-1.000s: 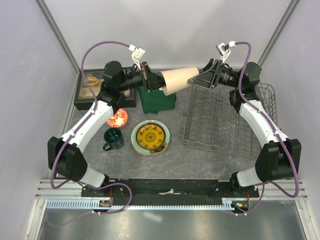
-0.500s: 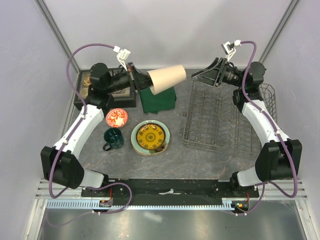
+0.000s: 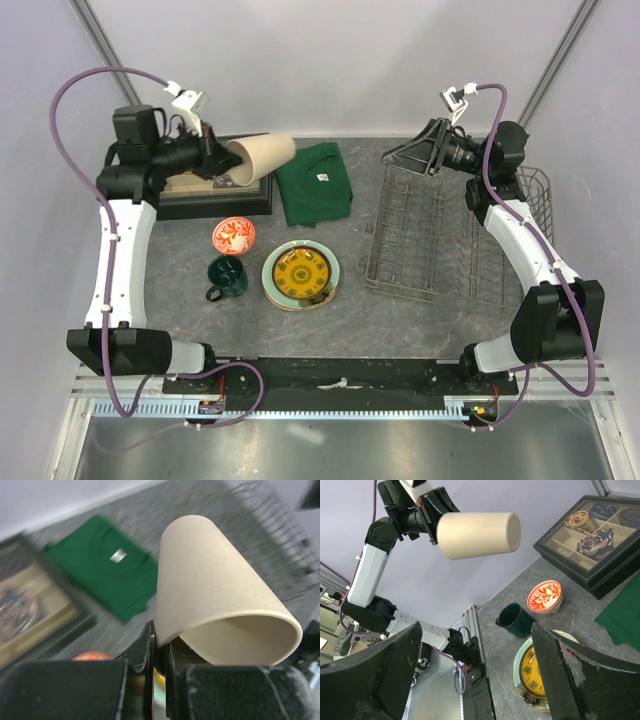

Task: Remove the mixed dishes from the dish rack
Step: Place the cup at the center of the board.

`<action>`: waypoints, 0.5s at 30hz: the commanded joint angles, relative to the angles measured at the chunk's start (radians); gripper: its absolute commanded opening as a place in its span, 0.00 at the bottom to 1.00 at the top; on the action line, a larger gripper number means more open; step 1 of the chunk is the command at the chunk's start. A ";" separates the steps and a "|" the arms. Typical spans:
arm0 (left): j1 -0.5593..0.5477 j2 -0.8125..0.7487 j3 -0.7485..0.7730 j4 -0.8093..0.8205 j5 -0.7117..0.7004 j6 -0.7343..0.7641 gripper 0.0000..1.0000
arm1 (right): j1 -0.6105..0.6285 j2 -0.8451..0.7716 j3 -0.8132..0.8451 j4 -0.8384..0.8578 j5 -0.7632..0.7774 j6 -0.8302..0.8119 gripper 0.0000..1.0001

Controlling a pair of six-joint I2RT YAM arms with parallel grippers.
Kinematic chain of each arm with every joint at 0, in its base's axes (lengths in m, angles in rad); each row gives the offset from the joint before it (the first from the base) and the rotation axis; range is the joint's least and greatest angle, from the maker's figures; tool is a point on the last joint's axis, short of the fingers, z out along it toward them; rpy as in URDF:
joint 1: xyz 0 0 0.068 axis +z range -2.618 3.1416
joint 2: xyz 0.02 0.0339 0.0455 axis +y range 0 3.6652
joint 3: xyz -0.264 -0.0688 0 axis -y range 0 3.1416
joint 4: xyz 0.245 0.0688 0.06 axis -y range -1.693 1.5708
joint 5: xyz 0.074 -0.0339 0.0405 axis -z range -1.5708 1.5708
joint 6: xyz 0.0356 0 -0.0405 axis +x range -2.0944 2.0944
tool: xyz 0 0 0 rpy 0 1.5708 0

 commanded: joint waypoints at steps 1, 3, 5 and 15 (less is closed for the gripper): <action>0.113 0.005 0.060 -0.388 -0.097 0.328 0.02 | -0.002 -0.016 0.044 -0.014 0.005 -0.050 0.98; 0.183 0.012 0.061 -0.447 -0.117 0.407 0.02 | -0.004 -0.018 0.041 -0.031 0.005 -0.061 0.98; 0.257 0.016 0.064 -0.531 -0.128 0.459 0.02 | -0.004 -0.018 0.041 -0.037 0.002 -0.068 0.98; 0.450 0.076 0.043 -0.794 -0.318 0.826 0.02 | -0.002 -0.019 0.060 -0.129 0.002 -0.130 0.98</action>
